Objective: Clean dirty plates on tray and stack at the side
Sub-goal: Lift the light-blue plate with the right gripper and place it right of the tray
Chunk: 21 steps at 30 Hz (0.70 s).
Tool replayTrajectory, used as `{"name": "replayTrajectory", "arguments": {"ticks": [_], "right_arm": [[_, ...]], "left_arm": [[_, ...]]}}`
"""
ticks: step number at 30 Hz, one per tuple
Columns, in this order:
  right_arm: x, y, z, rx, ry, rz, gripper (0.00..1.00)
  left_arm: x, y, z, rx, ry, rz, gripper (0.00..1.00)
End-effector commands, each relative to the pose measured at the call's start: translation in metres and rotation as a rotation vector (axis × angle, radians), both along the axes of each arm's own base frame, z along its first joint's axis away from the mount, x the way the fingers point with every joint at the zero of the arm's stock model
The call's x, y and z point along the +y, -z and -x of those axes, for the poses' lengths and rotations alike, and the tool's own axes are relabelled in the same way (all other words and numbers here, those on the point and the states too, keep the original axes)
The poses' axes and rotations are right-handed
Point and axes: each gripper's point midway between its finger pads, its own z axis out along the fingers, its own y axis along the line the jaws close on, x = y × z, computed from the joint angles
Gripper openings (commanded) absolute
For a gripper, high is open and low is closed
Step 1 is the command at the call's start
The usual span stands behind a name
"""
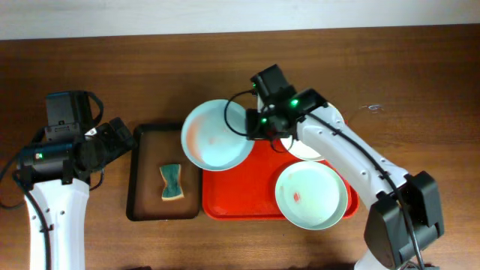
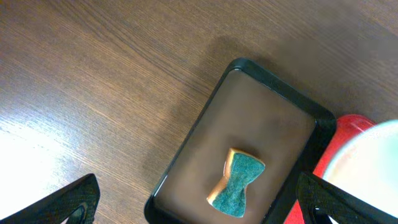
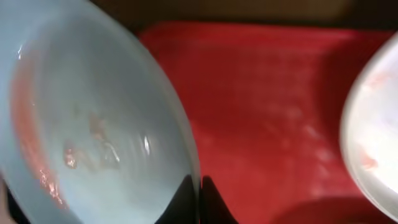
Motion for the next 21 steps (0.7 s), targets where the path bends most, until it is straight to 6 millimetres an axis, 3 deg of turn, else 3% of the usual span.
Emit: {"name": "replayTrajectory", "arguments": {"ticks": [1, 4, 8, 11, 13, 17, 21], "right_arm": [[0.027, -0.015, -0.005, -0.110, 0.070, 0.016, 0.04], [0.049, -0.024, -0.009, -0.248, 0.080, 0.066, 0.04], [0.063, -0.043, -0.010, -0.463, 0.084, 0.195, 0.04], [0.078, -0.068, -0.011, -0.664, 0.004, 0.312, 0.04], [0.096, -0.099, -0.015, -0.847, -0.082, 0.393, 0.04], [0.104, -0.145, -0.013, -1.073, -0.135, 0.600, 0.04], [0.110, -0.176, -0.011, -1.189, -0.153, 0.702, 0.04]], "left_arm": [[0.003, -0.002, 0.001, -0.007, -0.024, -0.003, 0.99], [0.003, -0.002, 0.001, -0.007, -0.024, -0.003, 0.99], [0.003, -0.002, 0.001, -0.007, -0.024, -0.003, 0.99], [0.003, -0.002, 0.001, -0.007, -0.024, -0.003, 0.99], [0.003, -0.002, 0.001, -0.007, -0.024, -0.003, 0.99], [0.003, -0.002, 0.001, -0.007, -0.024, -0.003, 0.99], [0.003, -0.002, 0.001, -0.007, -0.024, -0.003, 0.99]]}}
